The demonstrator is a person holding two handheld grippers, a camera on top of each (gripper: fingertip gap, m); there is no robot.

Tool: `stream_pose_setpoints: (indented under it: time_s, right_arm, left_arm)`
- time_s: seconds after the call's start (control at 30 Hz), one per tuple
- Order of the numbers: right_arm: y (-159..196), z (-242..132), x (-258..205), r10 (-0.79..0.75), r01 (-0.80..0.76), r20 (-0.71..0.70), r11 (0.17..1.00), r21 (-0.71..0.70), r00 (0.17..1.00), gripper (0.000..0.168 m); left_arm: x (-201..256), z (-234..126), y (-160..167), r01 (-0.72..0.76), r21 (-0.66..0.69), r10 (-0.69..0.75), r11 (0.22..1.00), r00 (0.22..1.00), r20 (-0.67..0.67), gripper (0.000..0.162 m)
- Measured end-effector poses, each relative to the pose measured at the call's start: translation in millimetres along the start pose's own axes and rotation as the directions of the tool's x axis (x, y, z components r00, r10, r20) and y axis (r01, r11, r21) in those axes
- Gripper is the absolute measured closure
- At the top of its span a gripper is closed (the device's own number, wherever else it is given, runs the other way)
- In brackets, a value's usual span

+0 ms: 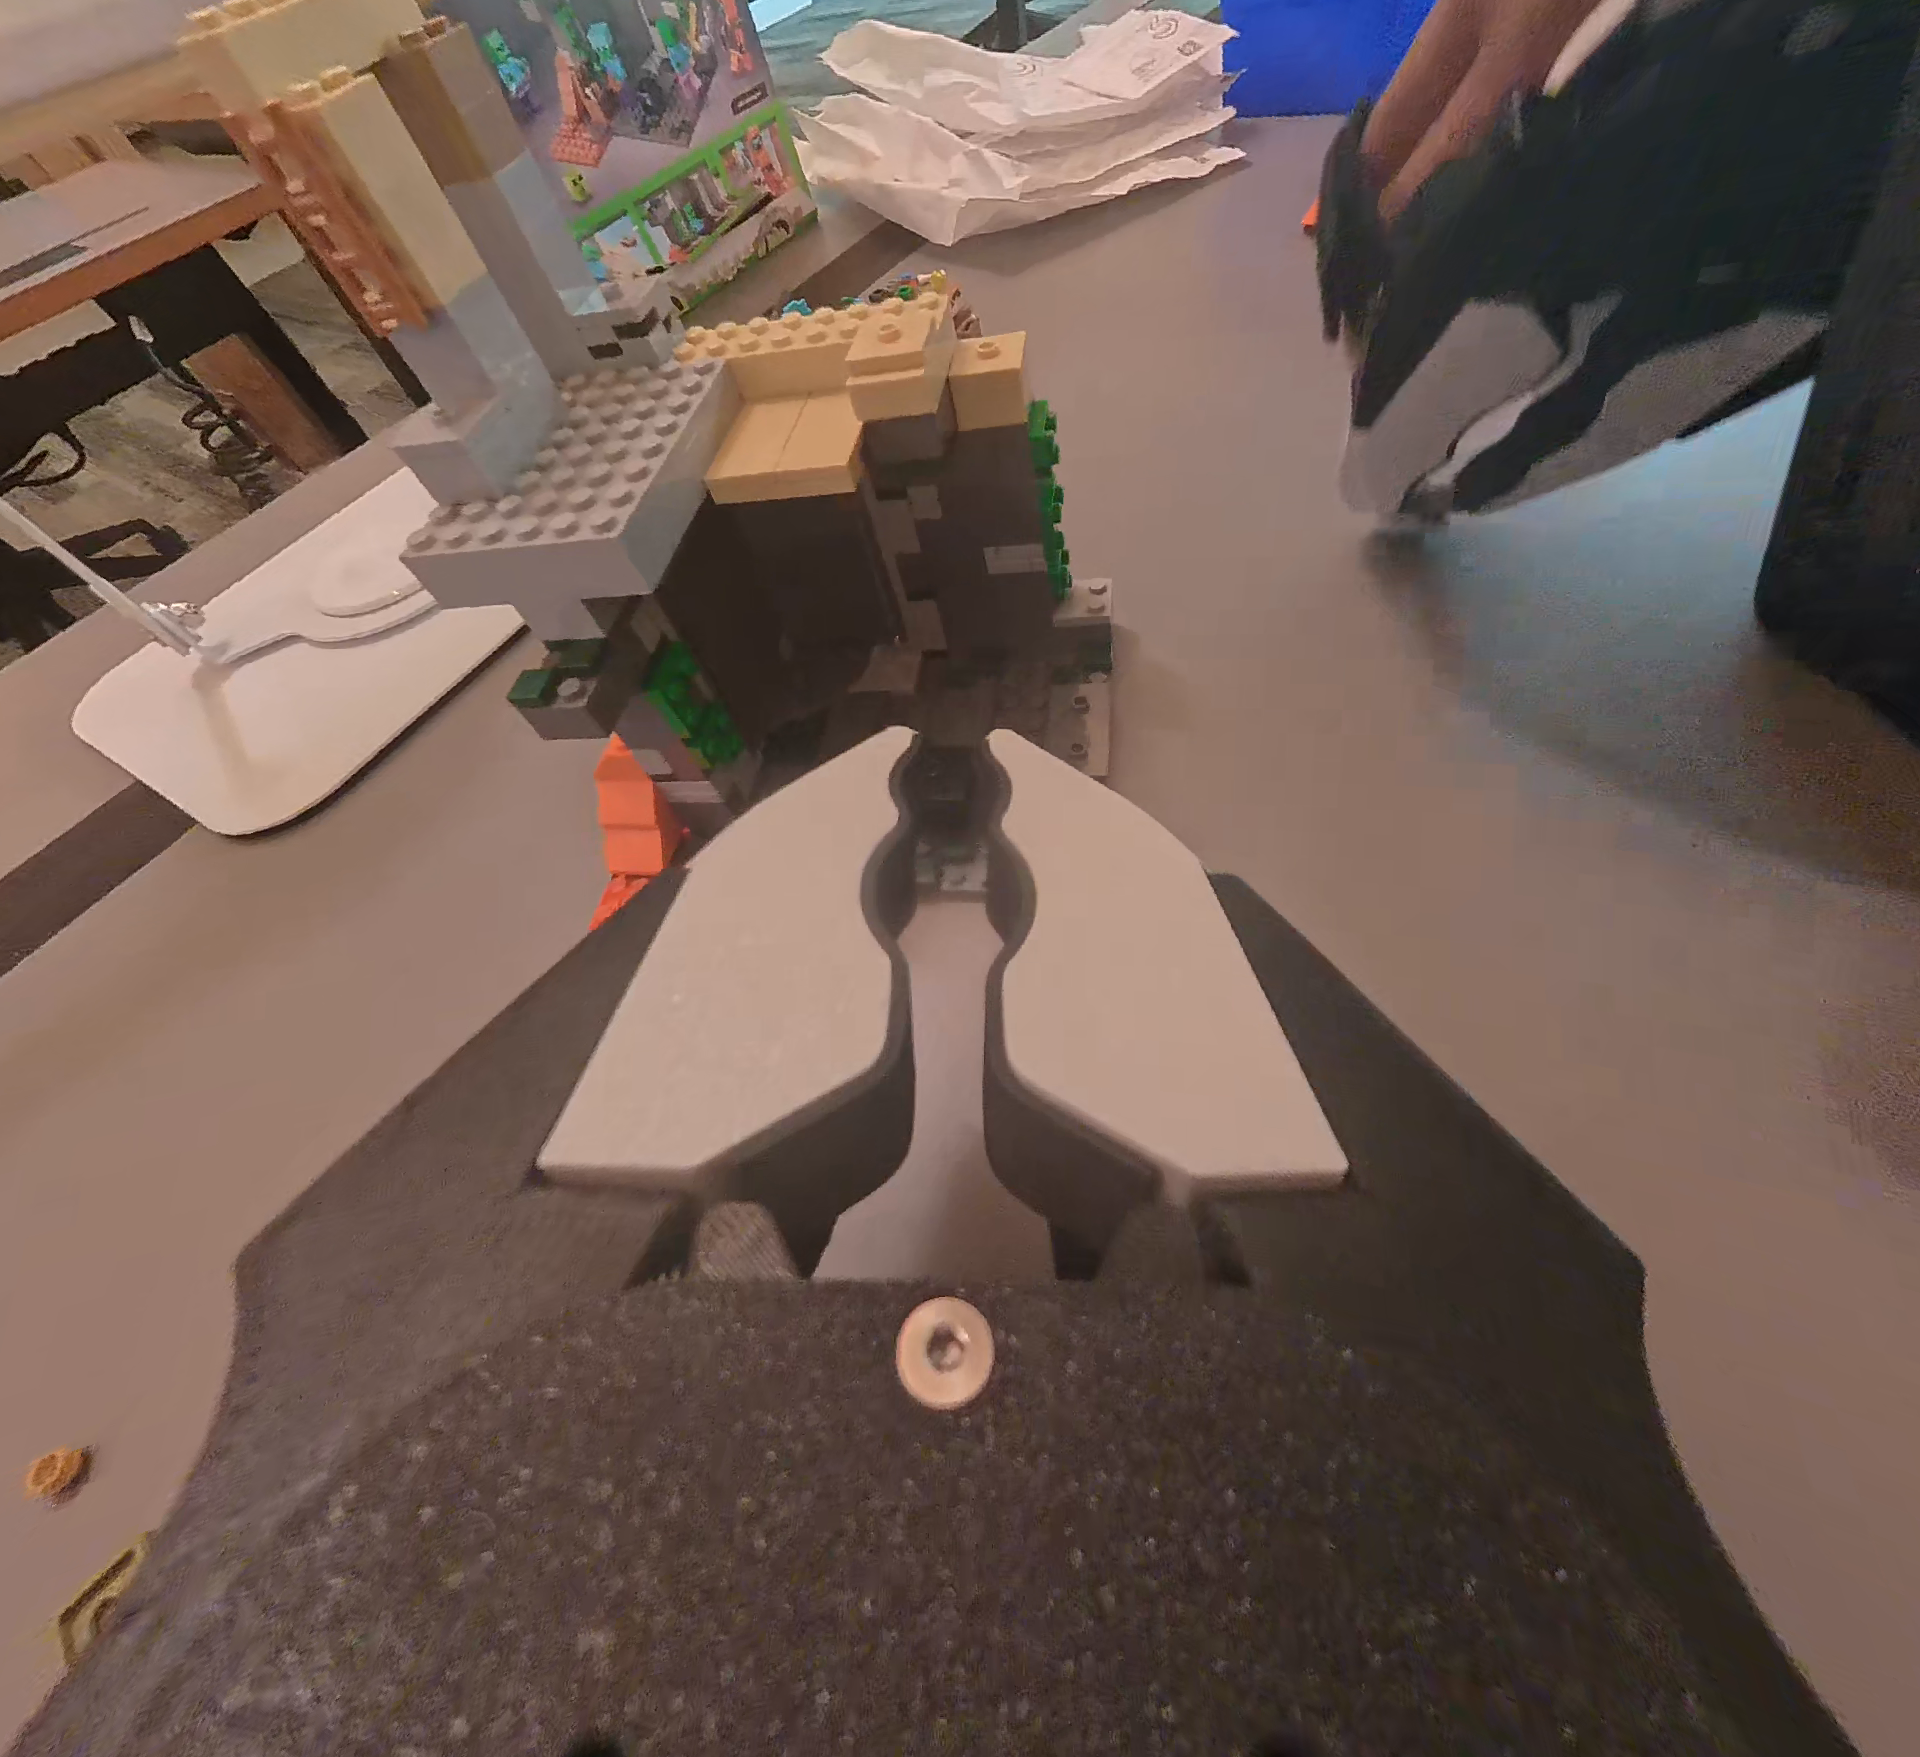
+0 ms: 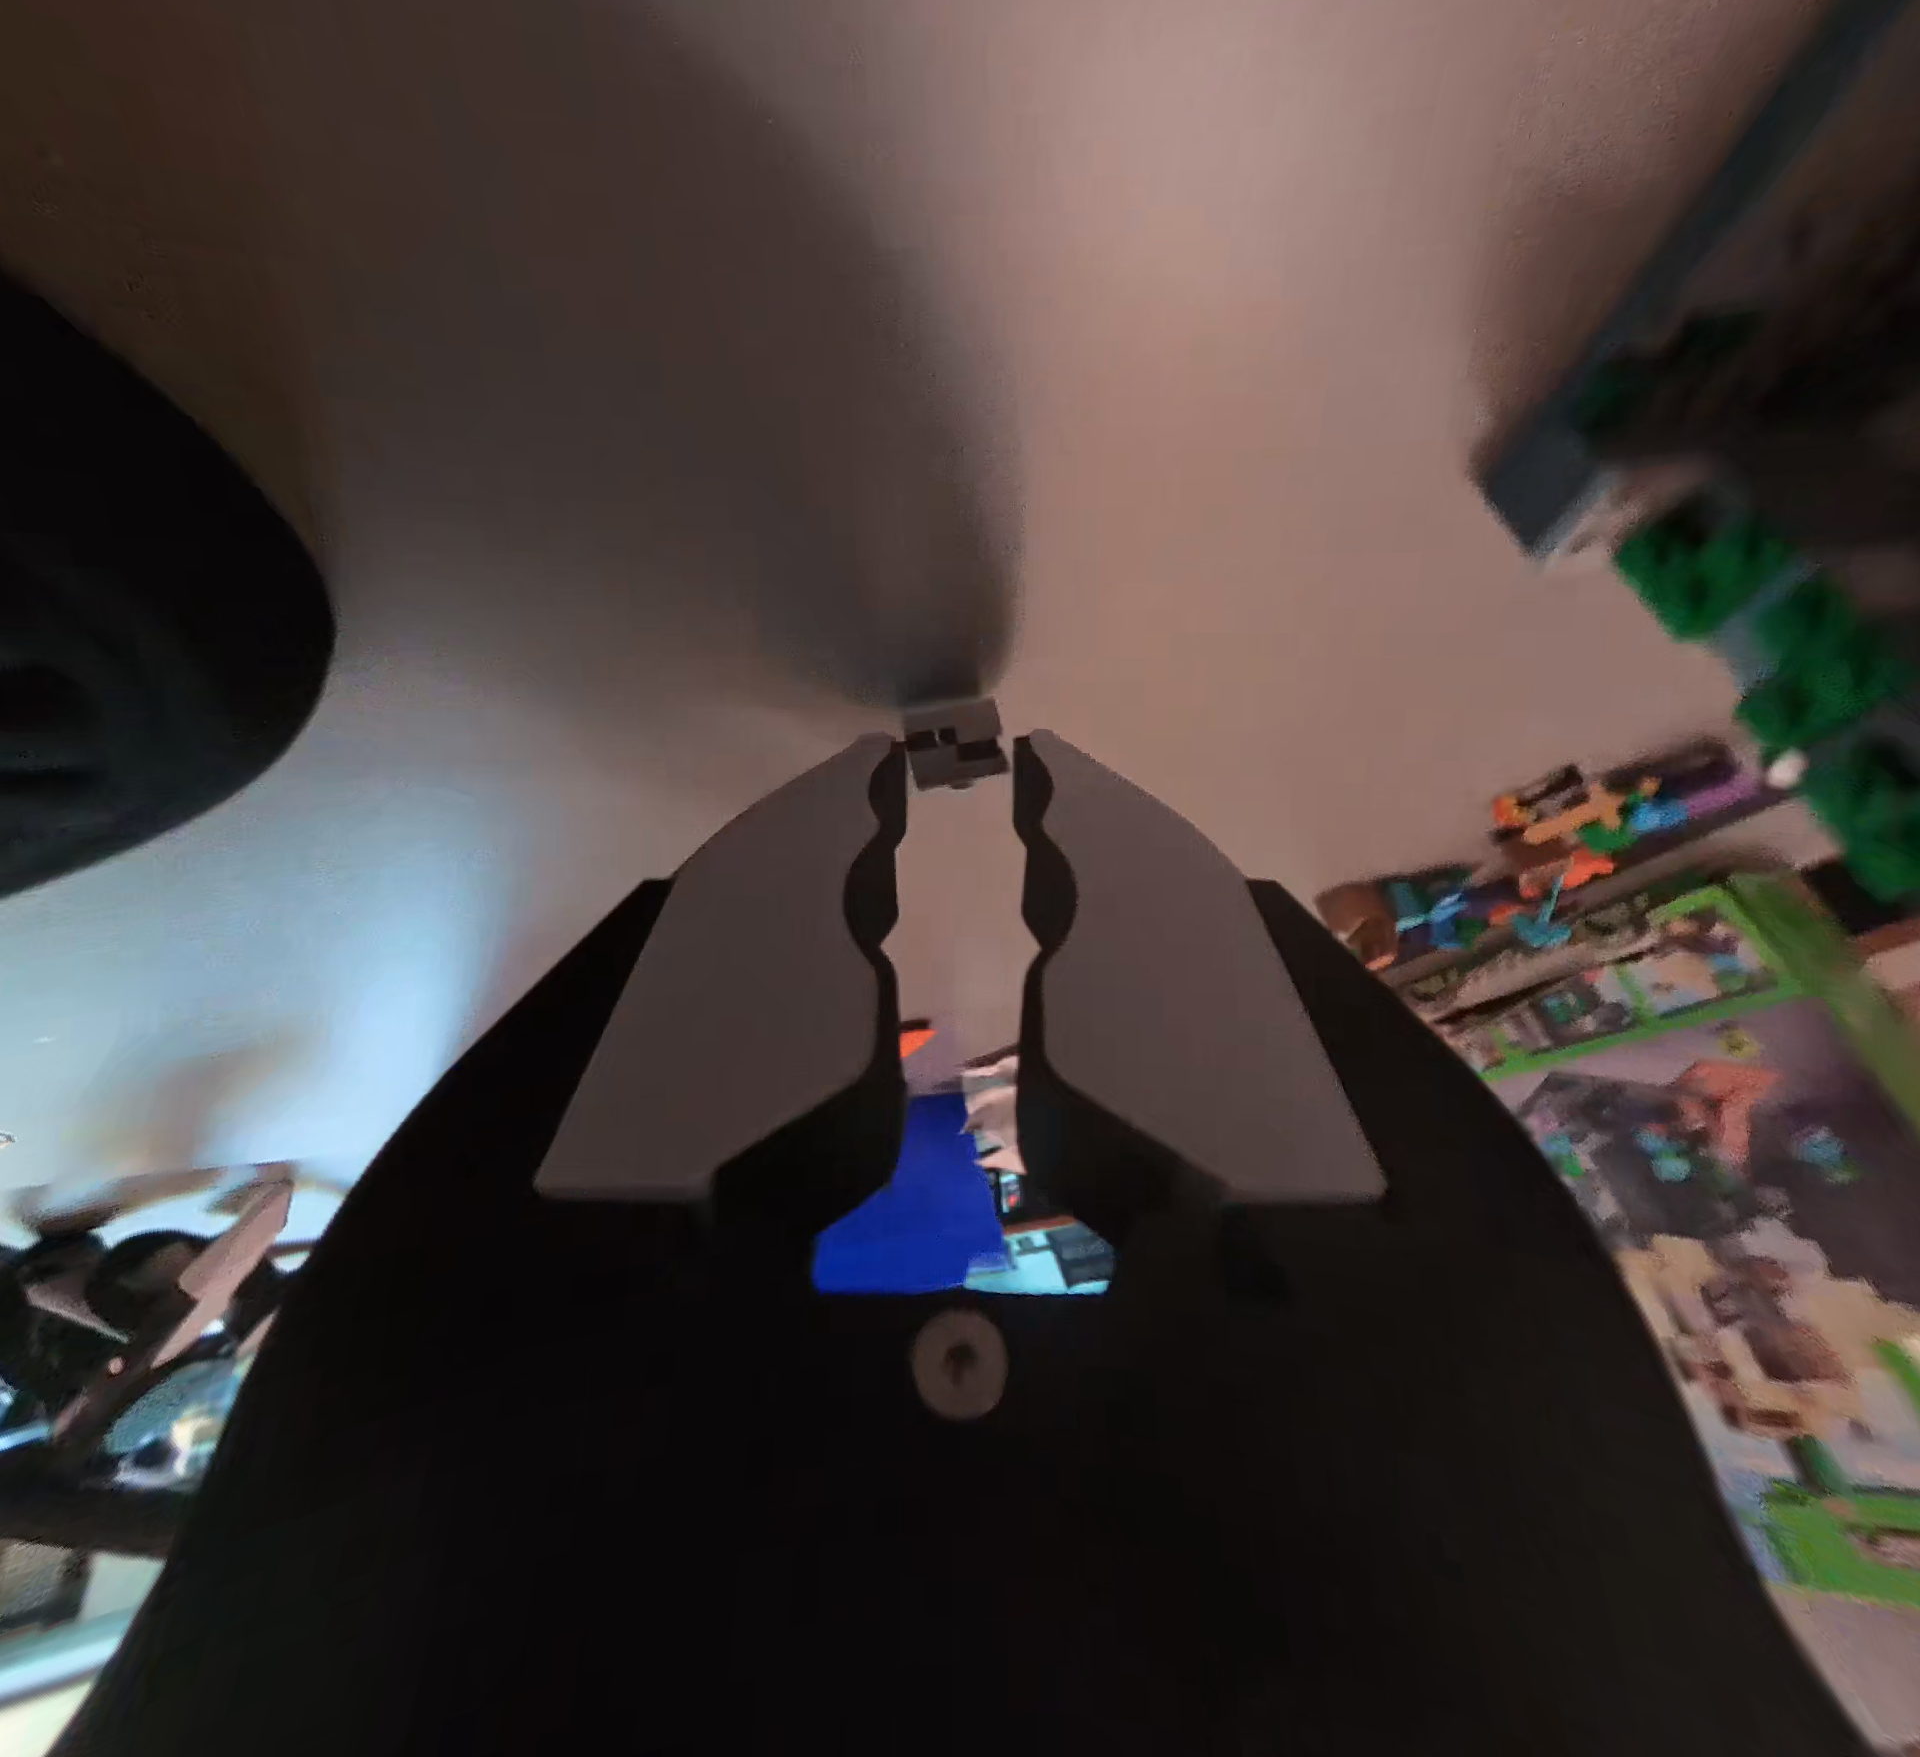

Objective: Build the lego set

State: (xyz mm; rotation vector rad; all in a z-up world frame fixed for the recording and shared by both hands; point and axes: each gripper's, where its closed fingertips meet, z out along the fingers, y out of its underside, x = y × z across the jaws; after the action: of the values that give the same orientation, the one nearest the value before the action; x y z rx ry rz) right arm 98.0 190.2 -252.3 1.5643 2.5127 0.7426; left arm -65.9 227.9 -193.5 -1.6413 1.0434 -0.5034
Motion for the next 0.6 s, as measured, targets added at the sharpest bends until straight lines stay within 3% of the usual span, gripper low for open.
stream_pose_setpoints:
  time_s: [0.1,0.23,0.33,0.43,0.5,0.6]
  right_arm:
    - [-11,-2,5,-0.005,0.005,0.001,1.000,0.026,1.000,0.138]
    - [-12,-17,8,0.133,-0.141,0.050,0.958,0.249,0.990,0.136]
    - [-2,-24,9,0.252,-0.272,0.105,0.860,0.433,0.962,0.136]
    - [5,-28,9,0.351,-0.382,0.173,0.705,0.598,0.920,0.139]
    - [4,-29,7,0.385,-0.425,0.216,0.617,0.662,0.897,0.140]
    - [-2,-24,3,0.401,-0.452,0.248,0.569,0.687,0.882,0.141]
  left_arm:
    - [-1,-1,-1,0.000,0.005,0.000,1.000,1.000,0.001,0.154]
    - [2,-1,-3,-0.007,0.007,0.007,1.000,1.000,-0.009,0.154]
    - [4,0,-2,-0.013,0.004,0.014,1.000,1.000,-0.018,0.154]
    - [5,1,-2,-0.019,0.001,0.019,1.000,1.000,-0.020,0.154]
    - [5,1,-1,-0.021,-0.002,0.021,1.000,1.000,-0.019,0.154]
    - [5,2,1,-0.018,-0.009,0.018,1.000,1.000,-0.018,0.154]
